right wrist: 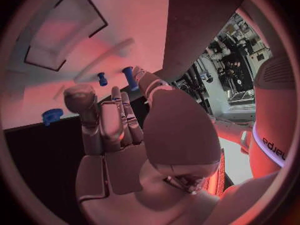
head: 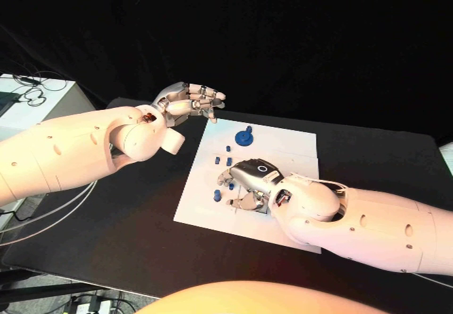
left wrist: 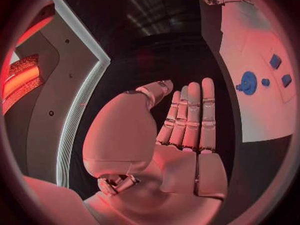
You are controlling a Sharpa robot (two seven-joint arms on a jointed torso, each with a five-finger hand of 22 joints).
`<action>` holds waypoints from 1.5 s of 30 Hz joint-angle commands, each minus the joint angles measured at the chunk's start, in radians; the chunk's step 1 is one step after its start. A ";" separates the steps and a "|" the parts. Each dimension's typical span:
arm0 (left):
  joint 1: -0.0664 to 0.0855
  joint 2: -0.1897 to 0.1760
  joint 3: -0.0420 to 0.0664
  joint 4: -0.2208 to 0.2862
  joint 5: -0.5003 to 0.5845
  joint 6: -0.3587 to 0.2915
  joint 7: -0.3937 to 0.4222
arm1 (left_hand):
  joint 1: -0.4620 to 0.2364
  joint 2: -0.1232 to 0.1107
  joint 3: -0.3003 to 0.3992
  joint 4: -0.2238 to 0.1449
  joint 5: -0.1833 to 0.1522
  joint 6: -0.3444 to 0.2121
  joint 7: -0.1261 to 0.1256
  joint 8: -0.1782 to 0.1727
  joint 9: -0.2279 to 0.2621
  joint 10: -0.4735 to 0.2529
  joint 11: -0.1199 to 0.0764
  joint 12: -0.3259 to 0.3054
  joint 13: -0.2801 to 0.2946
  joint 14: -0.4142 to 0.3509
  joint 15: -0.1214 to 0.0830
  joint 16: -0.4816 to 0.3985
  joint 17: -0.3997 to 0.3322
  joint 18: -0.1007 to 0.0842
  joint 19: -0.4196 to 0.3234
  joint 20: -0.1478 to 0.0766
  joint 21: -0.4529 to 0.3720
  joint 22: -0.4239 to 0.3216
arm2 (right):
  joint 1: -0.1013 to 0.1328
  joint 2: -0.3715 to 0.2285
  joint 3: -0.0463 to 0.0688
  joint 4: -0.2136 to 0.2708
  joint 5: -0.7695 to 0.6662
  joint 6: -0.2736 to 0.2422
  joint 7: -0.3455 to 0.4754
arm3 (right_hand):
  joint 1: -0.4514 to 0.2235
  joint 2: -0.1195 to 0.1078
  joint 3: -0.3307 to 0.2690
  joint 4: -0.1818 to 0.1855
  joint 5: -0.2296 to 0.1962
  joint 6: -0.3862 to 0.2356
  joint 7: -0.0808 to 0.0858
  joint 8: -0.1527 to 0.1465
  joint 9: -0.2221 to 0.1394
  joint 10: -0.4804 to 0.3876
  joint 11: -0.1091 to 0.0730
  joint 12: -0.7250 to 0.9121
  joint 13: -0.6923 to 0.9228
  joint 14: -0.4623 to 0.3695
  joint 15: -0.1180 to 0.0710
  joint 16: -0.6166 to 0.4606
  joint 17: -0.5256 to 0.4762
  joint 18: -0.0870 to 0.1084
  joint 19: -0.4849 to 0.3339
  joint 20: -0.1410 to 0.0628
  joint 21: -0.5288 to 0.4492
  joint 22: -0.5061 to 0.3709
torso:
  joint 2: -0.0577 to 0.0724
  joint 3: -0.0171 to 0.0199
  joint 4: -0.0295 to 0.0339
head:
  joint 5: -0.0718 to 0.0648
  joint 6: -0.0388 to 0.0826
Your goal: Assemble the parts on the task board
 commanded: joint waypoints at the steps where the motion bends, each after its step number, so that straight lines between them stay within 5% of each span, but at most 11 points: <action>1: 0.000 0.000 0.000 0.001 0.005 0.015 0.004 | -0.013 0.000 0.000 0.005 0.003 -0.006 0.015 0.003 -0.001 -0.009 0.001 0.003 -0.002 -0.007 0.000 -0.001 -0.001 0.013 0.001 0.004 -0.005 -0.001 | 0.003 -0.025 0.005 0.020 0.021 -0.107 0.039 | 0.053 0.010 -0.093 0.060 0.007 -0.032 0.002 -0.023 -0.009 -0.040 0.004 0.041 -0.004 -0.012 0.003 -0.006 -0.024 0.007 -0.003 0.003 -0.024 -0.015 | -0.001 0.0009 -0.0022 | -0.009 0.006; 5: 0.000 0.000 0.000 0.003 0.005 0.017 0.004 | -0.013 0.000 0.000 0.005 0.003 -0.006 0.015 0.003 -0.001 -0.009 0.001 0.003 -0.002 -0.007 0.000 -0.001 -0.001 0.013 0.001 0.004 -0.005 -0.001 | 0.014 -0.076 0.014 0.052 0.080 -0.143 0.060 | 0.099 0.010 -0.149 0.149 0.013 -0.057 0.007 -0.041 -0.026 -0.039 -0.001 0.088 -0.010 -0.008 -0.002 0.002 -0.030 0.006 0.007 0.001 -0.019 -0.009 | -0.002 -0.0004 -0.0013 | -0.025 0.015; 11: 0.000 0.000 -0.002 0.004 0.005 0.017 0.004 | -0.013 0.000 0.000 0.005 0.003 -0.006 0.015 0.003 -0.001 -0.009 0.001 0.003 -0.002 -0.007 0.000 -0.001 -0.001 0.013 0.001 0.004 -0.005 -0.001 | 0.057 -0.200 0.027 0.102 0.359 -0.153 0.100 | 0.136 0.038 -0.107 0.191 0.020 0.013 0.025 -0.009 -0.027 0.104 -0.016 0.154 -0.008 0.033 -0.016 0.046 0.030 -0.012 0.053 -0.012 0.075 0.060 | -0.010 0.0005 -0.0069 | -0.057 0.032; 16: -0.003 -0.003 -0.006 0.010 0.005 0.018 0.006 | -0.013 0.000 0.000 0.005 0.003 -0.006 0.015 0.003 -0.001 -0.009 0.001 0.003 -0.002 -0.007 0.000 -0.001 -0.001 0.013 0.001 0.004 -0.005 -0.001 | 0.087 -0.307 0.030 0.133 0.548 -0.095 0.079 | 0.024 0.065 -0.084 0.199 0.003 0.079 0.008 0.027 -0.028 0.274 -0.045 0.224 0.047 0.081 -0.038 0.127 0.170 -0.039 0.104 -0.032 0.232 0.177 | -0.017 0.0003 -0.0129 | -0.090 0.050; 20: -0.011 -0.008 -0.008 0.018 0.005 0.019 0.006 | -0.014 0.000 0.000 0.006 0.003 -0.007 0.016 0.003 -0.002 -0.010 0.001 0.004 -0.002 -0.008 0.001 -0.001 -0.001 0.013 0.001 0.005 -0.007 -0.002 | 0.097 -0.390 0.030 0.155 0.624 -0.039 0.032 | -0.020 0.050 -0.087 0.196 0.009 0.107 -0.015 0.059 -0.017 0.286 -0.072 0.367 0.216 0.109 -0.059 0.194 0.287 -0.063 0.135 -0.055 0.360 0.277 | -0.023 -0.0005 -0.0134 | -0.119 0.053; 21: -0.013 -0.009 -0.009 0.020 0.005 0.019 0.006 | -0.014 0.000 0.000 0.006 0.003 -0.007 0.016 0.003 -0.002 -0.010 0.001 0.004 -0.002 -0.008 0.001 -0.001 -0.001 0.013 0.001 0.005 -0.007 -0.002 | 0.098 -0.406 0.029 0.161 0.634 -0.029 0.019 | -0.033 0.052 -0.089 0.197 0.008 0.118 -0.023 0.071 -0.011 0.301 -0.076 0.426 0.275 0.094 -0.064 0.161 0.221 -0.054 0.125 -0.058 0.324 0.253 | -0.024 -0.0005 -0.0150 | -0.124 0.053; 26: -0.025 -0.015 -0.009 0.031 0.005 0.019 0.006 | -0.014 0.000 0.000 0.006 0.003 -0.007 0.016 0.003 -0.002 -0.010 0.001 0.004 -0.002 -0.008 0.001 -0.001 -0.001 0.013 0.001 0.005 -0.007 -0.002 | 0.095 -0.463 0.024 0.192 0.638 0.009 -0.043 | -0.083 0.054 -0.099 0.196 0.004 0.122 -0.034 0.105 0.015 0.432 -0.085 0.960 0.977 0.110 -0.072 0.200 0.294 -0.067 0.137 -0.066 0.390 0.308 | -0.027 0.0033 -0.0190 | -0.141 0.052; 30: -0.032 -0.016 -0.009 0.039 0.005 0.021 0.005 | -0.014 0.000 0.000 0.007 0.003 -0.007 0.016 0.004 -0.002 -0.011 0.001 0.004 -0.002 -0.008 0.001 -0.001 -0.001 0.013 0.001 0.005 -0.008 -0.003 | 0.084 -0.492 0.019 0.217 0.619 0.022 -0.107 | -0.121 0.058 -0.123 0.199 -0.002 0.123 -0.037 0.126 0.028 0.516 -0.087 1.134 1.220 0.124 -0.073 0.239 0.369 -0.078 0.148 -0.066 0.445 0.350 | -0.031 0.0045 -0.0206 | -0.147 0.045; 32: -0.035 -0.016 -0.009 0.044 0.005 0.021 0.005 | -0.014 0.000 0.000 0.007 0.003 -0.007 0.016 0.004 -0.002 -0.011 0.001 0.004 -0.002 -0.008 0.001 -0.001 -0.001 0.013 0.001 0.005 -0.008 -0.003 | 0.074 -0.499 0.014 0.224 0.613 0.033 -0.149 | -0.151 0.059 -0.144 0.200 0.018 0.120 -0.038 0.131 0.031 0.537 -0.087 1.168 1.270 0.130 -0.073 0.256 0.403 -0.082 0.153 -0.066 0.468 0.368 | -0.032 0.0044 -0.0214 | -0.149 0.041; 34: -0.037 -0.017 -0.009 0.047 0.005 0.022 0.005 | -0.014 0.000 0.000 0.007 0.003 -0.007 0.016 0.004 -0.002 -0.011 0.001 0.004 -0.002 -0.008 0.001 -0.001 -0.001 0.013 0.001 0.005 -0.008 -0.003 | 0.065 -0.499 0.011 0.226 0.611 0.040 -0.178 | -0.198 0.054 -0.174 0.199 0.118 0.112 -0.037 0.133 0.034 0.544 -0.086 1.181 1.291 0.135 -0.072 0.268 0.429 -0.086 0.157 -0.066 0.484 0.380 | -0.032 0.0044 -0.0218 | -0.150 0.040; 45: -0.040 -0.024 -0.010 0.060 0.005 0.022 0.007 | -0.016 0.000 0.000 0.009 0.003 -0.008 0.016 0.004 -0.002 -0.012 0.001 0.005 -0.002 -0.008 0.001 -0.001 -0.001 0.013 0.001 0.005 -0.009 -0.004 | 0.004 -0.443 0.003 0.207 0.550 0.022 -0.243 | -0.202 0.057 -0.207 0.199 0.106 0.111 -0.038 0.142 0.040 0.568 -0.086 1.215 1.340 0.138 -0.072 0.277 0.449 -0.086 0.158 -0.065 0.490 0.385 | -0.029 0.0045 -0.0194 | -0.151 0.027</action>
